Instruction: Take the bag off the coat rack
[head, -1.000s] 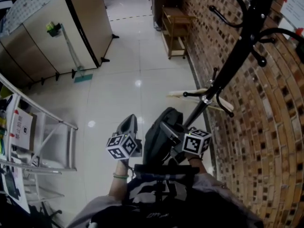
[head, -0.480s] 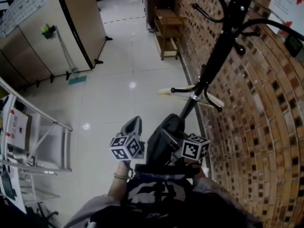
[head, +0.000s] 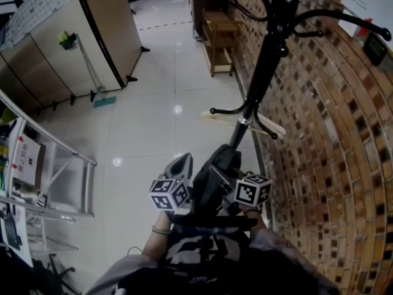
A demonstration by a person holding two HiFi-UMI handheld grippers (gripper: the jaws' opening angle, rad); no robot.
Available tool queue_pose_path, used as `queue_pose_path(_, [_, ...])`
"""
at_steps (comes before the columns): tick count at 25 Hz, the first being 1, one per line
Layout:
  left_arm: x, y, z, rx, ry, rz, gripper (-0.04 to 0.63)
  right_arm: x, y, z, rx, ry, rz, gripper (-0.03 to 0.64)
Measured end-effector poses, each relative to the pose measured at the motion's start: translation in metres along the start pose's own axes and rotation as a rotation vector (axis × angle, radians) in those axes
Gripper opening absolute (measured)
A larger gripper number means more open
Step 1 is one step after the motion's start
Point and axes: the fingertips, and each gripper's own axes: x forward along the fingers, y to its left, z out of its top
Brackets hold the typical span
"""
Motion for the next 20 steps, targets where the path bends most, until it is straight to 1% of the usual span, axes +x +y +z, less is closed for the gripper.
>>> queue_pose_path(9, [-0.003, -0.014, -0.005, 0.023, 0.009, -0.002, 0.008, -0.009, -0.001, -0.008, 0.003, 0.005, 0.003, 0.051])
queue_pose_path(15, [-0.003, -0.017, -0.004, 0.032, 0.004, -0.005, 0.008, -0.012, 0.000, -0.010, 0.022, 0.010, -0.004, 0.051])
queue_pose_path(20, [-0.005, -0.018, -0.004, 0.035, 0.004, -0.007, 0.008, -0.013, 0.001, -0.014, 0.010, 0.019, -0.012, 0.051])
